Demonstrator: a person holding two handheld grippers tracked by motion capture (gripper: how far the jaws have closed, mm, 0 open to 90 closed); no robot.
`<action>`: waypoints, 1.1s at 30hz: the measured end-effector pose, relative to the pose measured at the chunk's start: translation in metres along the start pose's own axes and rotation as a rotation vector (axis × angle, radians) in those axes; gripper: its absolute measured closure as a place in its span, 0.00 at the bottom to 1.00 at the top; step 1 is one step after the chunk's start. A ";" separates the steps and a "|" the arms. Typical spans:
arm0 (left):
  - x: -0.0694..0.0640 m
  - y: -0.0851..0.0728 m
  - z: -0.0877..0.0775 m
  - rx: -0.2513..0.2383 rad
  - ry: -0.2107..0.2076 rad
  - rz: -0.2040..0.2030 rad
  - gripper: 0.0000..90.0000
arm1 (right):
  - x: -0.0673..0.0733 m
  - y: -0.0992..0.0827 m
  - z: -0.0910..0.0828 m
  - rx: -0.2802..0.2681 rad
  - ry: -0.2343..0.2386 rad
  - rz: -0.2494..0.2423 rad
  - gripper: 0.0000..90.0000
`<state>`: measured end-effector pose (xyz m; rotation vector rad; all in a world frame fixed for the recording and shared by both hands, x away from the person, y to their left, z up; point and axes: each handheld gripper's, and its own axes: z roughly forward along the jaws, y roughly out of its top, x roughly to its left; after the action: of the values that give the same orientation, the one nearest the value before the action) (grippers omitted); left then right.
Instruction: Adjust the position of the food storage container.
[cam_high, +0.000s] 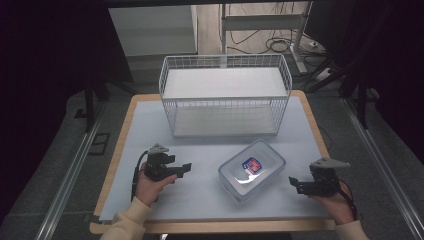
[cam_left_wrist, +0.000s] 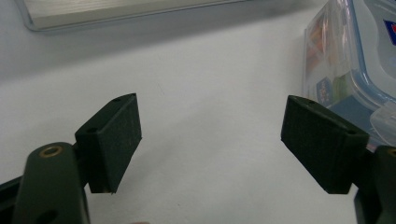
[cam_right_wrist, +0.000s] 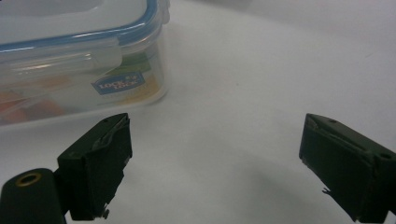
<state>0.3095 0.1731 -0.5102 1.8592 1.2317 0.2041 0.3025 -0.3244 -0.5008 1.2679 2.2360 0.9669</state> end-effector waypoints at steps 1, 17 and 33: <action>0.000 -0.001 0.000 0.003 0.002 0.003 0.22 | 0.000 0.000 0.000 0.002 0.005 -0.005 0.10; -0.001 -0.006 -0.008 0.001 0.010 0.010 0.22 | 0.003 0.005 -0.005 0.007 0.045 -0.031 0.19; -0.004 -0.007 -0.003 0.021 0.008 0.025 0.22 | 0.024 0.018 -0.025 0.116 0.222 -0.187 0.83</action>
<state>0.3013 0.1729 -0.5121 1.8945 1.2205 0.2135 0.2849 -0.3068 -0.4707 1.0155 2.5623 0.9589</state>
